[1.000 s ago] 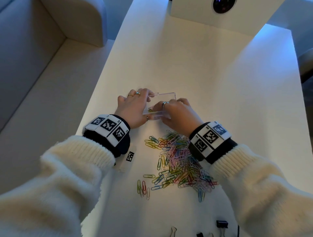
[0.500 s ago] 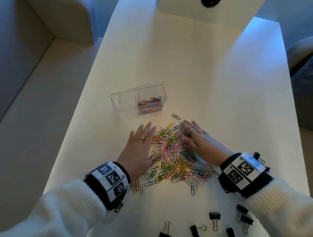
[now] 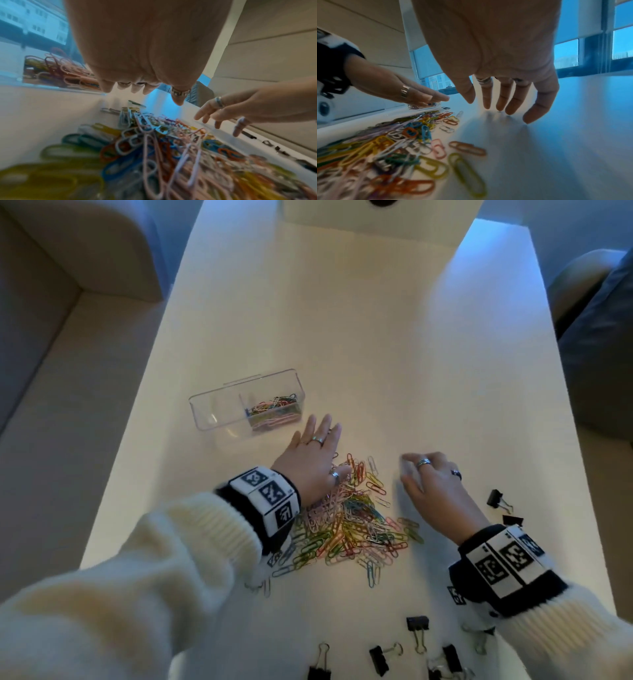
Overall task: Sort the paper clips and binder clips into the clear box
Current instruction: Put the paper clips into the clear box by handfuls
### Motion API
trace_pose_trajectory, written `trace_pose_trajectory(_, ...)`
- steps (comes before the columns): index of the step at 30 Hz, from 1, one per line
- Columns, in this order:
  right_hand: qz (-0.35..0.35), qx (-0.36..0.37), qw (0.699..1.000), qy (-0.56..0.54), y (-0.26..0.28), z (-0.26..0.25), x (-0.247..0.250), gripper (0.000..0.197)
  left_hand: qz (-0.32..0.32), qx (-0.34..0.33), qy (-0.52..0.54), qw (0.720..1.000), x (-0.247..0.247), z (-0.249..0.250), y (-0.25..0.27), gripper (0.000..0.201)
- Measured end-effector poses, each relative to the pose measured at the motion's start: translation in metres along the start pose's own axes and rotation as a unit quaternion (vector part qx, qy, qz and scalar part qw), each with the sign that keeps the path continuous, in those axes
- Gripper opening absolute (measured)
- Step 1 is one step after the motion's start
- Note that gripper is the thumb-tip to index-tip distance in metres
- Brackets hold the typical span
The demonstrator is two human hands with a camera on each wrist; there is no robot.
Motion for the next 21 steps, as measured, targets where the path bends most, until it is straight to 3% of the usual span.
trace_pose_trajectory(7, -0.062, 0.117, 0.986, -0.099, 0.012, -0.014, -0.017, 0.03, -0.078, -0.054, -0.022, 0.995, -0.018, 0.01, 0.012, 0.066)
trace_pose_trajectory(9, -0.042, 0.093, 0.986, -0.13, 0.018, -0.007, -0.011, 0.029, -0.052, -0.062, 0.026, 0.996, -0.016, 0.007, 0.028, 0.063)
trace_pose_trajectory(12, -0.012, 0.029, 0.992, -0.125, 0.027, 0.01, -0.005, 0.032, 0.059, -0.07, 0.031, 0.995, -0.006, -0.009, 0.056, 0.07)
trace_pose_trajectory(14, -0.027, 0.009, 0.995, -0.093, 0.031, 0.017, -0.008, 0.037, 0.082, -0.033, 0.004, 0.996, -0.005, -0.022, 0.076, 0.084)
trace_pose_trajectory(17, -0.057, 0.007, 0.994, -0.092, 0.036, 0.011, -0.016, 0.038, 0.03, 0.061, -0.012, 0.998, -0.016, -0.035, 0.096, 0.104)
trace_pose_trajectory(21, -0.043, 0.031, 0.989, -0.139, 0.038, -0.014, -0.031, 0.027, 0.022, 0.049, 0.034, 0.998, -0.036, -0.033, 0.085, 0.102)
Point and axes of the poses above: each hand's wrist, its own y-axis away from the middle knuckle, its own x-axis out of the back of the hand, z = x × y, the point moved 1 cm from there along -y, towards the middle knuckle, and after that the axes turned 11 degrees about y, right-handed, at the moved point
